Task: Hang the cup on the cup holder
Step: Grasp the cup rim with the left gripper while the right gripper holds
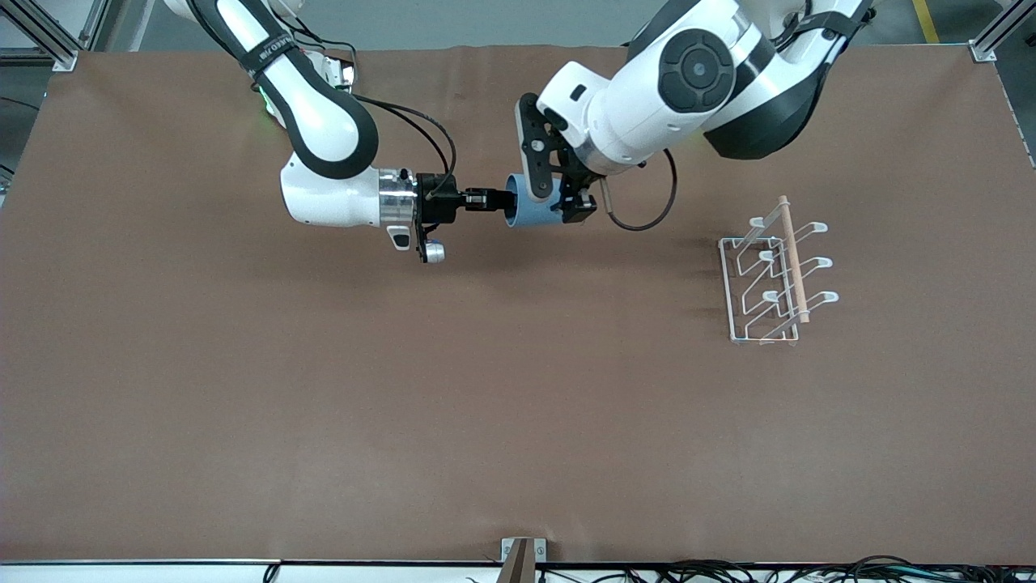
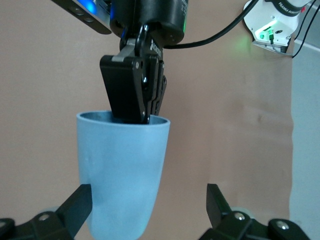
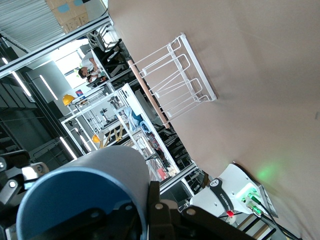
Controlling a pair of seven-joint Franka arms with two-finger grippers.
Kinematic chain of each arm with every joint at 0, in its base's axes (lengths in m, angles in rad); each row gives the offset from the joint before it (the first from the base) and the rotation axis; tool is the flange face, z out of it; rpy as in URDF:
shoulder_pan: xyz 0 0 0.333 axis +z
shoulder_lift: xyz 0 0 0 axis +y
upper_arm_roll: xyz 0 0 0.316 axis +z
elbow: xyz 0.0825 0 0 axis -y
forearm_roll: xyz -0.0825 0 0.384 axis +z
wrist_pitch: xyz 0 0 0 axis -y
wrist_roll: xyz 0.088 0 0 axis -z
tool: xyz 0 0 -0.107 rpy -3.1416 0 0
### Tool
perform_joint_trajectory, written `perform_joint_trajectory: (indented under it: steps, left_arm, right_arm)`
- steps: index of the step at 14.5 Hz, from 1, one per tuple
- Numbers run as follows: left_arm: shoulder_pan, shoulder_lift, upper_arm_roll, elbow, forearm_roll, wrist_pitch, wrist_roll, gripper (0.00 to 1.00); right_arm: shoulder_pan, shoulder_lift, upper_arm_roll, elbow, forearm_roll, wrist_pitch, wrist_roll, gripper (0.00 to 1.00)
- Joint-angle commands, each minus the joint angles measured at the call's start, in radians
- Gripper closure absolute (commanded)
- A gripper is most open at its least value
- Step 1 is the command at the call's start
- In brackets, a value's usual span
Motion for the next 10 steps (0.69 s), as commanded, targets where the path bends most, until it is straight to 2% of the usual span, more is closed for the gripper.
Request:
perform_joint_trajectory:
  steps: [1, 4, 10]
  left_arm:
    - [-0.029, 0.044, -0.005, 0.029, 0.027, 0.0, 0.022, 0.0]
    - [-0.032, 0.046, -0.005, 0.029, 0.098, 0.03, 0.024, 0.0]
    - [-0.04, 0.07, -0.006, 0.02, 0.104, 0.109, 0.018, 0.0]
  right_arm:
    - [-0.002, -0.006, 0.015, 0.007, 0.033, 0.008, 0.004, 1.0]
    - [-0.002, -0.006, 0.015, 0.007, 0.033, 0.008, 0.004, 1.0]
    - [-0.002, -0.006, 0.017, 0.011, 0.033, 0.008, 0.004, 1.0]
